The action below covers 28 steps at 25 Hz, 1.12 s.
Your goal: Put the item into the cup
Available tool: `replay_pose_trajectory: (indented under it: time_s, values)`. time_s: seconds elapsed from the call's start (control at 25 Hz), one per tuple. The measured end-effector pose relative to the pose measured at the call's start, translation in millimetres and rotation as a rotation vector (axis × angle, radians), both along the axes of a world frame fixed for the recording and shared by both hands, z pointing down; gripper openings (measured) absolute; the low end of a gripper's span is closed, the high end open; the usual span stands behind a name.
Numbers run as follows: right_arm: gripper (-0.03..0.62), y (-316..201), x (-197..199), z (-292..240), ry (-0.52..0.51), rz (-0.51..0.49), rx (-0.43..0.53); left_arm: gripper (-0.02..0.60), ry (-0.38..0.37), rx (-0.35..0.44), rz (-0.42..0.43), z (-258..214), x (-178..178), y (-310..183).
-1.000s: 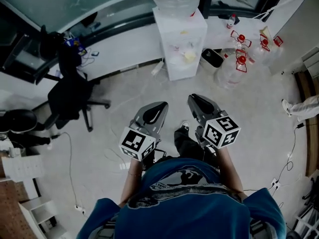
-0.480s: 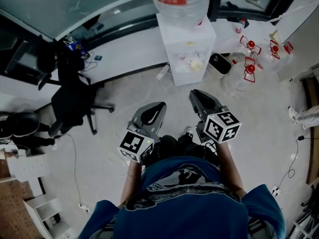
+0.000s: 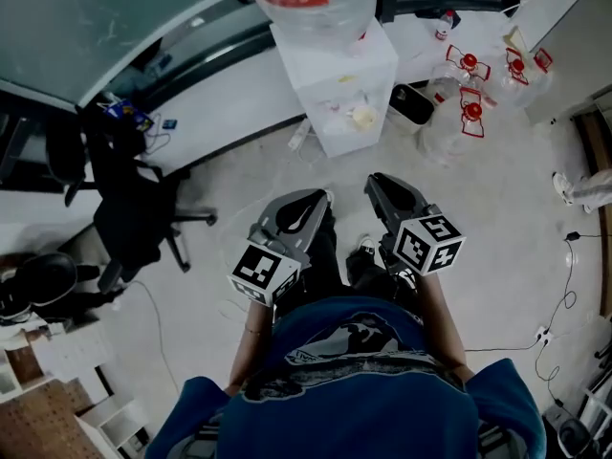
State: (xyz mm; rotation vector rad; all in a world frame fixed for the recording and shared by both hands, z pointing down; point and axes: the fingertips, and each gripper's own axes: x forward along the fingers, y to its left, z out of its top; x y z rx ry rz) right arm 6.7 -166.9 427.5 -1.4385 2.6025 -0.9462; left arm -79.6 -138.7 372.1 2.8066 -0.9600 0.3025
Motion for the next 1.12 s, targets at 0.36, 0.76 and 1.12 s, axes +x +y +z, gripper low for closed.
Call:
replay_pose_trajectory:
  time_s: [0.36,0.76,1.12]
  values:
    - [0.048,-66.4,1.8,25.6,0.007,0.148,-0.047,0.014,-0.006,0.048,0.224,-7.8,17.7,-77.2]
    - [0.048,-128.0,22.0,92.3,0.072,0.279,-0.127,0.014,-0.035,-0.057,0.393,40.3,24.6,-115.7]
    - [0.048,-187.6,39.7,205.4,0.101,0.372,-0.223,0.014,-0.118,-0.022,0.524,70.1,42.4,-140.1]
